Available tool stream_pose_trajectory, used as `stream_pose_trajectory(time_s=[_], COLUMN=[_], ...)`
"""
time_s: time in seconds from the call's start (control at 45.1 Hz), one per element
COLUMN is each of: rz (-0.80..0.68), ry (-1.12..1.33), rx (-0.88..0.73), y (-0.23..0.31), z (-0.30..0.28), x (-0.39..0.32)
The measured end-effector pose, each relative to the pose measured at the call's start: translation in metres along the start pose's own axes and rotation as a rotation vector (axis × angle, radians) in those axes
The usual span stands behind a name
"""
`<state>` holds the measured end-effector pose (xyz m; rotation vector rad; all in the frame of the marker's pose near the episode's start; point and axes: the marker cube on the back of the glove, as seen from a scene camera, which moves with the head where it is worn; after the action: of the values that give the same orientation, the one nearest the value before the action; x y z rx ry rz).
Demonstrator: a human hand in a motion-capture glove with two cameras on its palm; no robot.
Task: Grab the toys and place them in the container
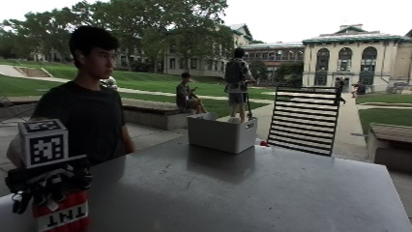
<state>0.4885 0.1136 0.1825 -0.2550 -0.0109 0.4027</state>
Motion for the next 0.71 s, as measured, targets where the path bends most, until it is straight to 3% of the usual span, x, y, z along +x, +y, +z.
stream_pose_trajectory(time_s=[0.71], rz=[0.049], ry=[-0.011], rx=[-0.033], y=[-0.023], z=[0.048], x=[-0.004])
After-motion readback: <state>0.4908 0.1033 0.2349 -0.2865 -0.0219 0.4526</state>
